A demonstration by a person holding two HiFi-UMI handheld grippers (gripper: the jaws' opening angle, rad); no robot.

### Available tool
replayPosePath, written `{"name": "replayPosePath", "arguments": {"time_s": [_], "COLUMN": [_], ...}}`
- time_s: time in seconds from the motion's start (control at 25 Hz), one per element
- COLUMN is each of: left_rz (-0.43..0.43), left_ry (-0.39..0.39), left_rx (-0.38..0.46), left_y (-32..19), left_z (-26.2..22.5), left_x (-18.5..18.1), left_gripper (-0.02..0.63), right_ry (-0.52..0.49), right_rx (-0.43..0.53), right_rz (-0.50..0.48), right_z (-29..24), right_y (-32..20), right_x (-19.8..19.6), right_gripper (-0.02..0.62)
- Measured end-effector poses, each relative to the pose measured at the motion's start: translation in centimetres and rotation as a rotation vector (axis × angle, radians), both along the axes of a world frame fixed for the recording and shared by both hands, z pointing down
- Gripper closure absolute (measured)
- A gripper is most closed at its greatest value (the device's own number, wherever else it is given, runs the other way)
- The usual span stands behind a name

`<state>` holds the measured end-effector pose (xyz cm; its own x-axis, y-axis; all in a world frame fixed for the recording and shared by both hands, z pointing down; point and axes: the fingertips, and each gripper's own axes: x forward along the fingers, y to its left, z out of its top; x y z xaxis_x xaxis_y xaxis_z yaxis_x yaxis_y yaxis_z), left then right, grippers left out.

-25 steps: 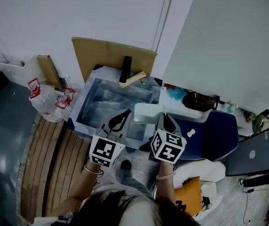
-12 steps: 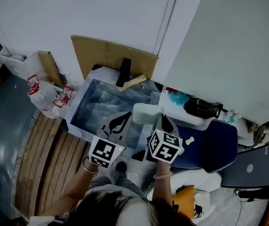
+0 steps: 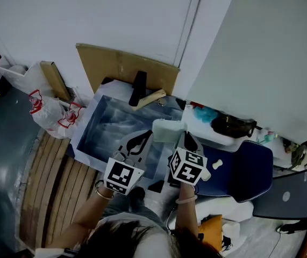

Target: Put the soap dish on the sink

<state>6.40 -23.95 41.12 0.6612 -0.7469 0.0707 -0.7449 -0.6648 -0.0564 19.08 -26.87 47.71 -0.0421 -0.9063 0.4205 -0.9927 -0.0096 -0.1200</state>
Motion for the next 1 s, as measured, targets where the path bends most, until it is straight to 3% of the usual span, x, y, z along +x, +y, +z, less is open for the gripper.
{"name": "replayPosePath", "arguments": {"time_s": [1.0], "left_rz": [0.072], "left_ry": [0.017], "left_rx": [-0.069], "left_y": [-10.6], "left_z": [2.9], "left_x": [0.3], "left_gripper": [0.603], "right_ry": [0.098], "right_rx": [-0.106], "right_rz": [0.046], "right_z": [4.7], "right_y": [-10.0], "right_x": [1.7], "right_gripper": [0.568]}}
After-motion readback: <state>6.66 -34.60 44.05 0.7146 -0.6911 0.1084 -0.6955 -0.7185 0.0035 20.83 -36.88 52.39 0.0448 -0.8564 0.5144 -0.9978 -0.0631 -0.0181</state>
